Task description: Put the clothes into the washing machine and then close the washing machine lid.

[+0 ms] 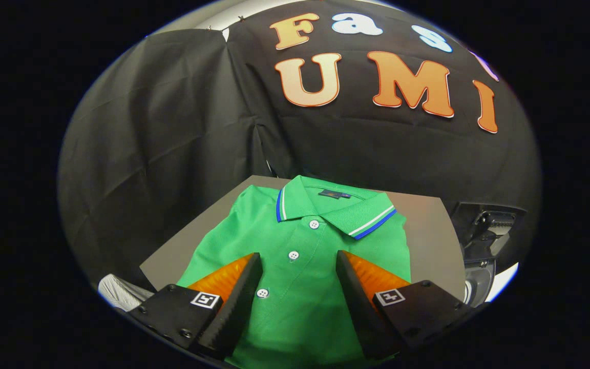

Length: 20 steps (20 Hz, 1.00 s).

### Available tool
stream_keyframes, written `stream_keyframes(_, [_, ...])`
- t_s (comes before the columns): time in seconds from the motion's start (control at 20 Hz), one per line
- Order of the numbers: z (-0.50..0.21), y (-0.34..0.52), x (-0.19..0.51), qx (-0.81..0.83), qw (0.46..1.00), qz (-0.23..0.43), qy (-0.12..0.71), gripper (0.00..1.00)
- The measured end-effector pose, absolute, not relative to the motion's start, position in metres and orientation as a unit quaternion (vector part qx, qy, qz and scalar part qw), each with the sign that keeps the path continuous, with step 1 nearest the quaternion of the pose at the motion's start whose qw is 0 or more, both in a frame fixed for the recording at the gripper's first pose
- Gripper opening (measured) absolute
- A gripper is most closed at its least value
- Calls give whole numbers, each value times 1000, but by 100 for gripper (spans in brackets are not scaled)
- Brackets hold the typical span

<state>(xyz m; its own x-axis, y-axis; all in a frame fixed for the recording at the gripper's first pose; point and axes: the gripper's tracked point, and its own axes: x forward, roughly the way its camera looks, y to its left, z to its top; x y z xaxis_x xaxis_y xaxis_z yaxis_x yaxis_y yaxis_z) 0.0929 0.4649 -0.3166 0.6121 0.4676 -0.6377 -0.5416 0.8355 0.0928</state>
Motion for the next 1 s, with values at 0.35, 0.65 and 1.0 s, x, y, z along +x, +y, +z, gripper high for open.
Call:
stream_keyframes(0.35, [-319,465,93,-55,893,293,338,87])
stream_keyframes(0.65, [-318,468,92,-58,885,315,336,57])
stream_keyframes(1.0, [-301,464,91,-20,883,343,319,18])
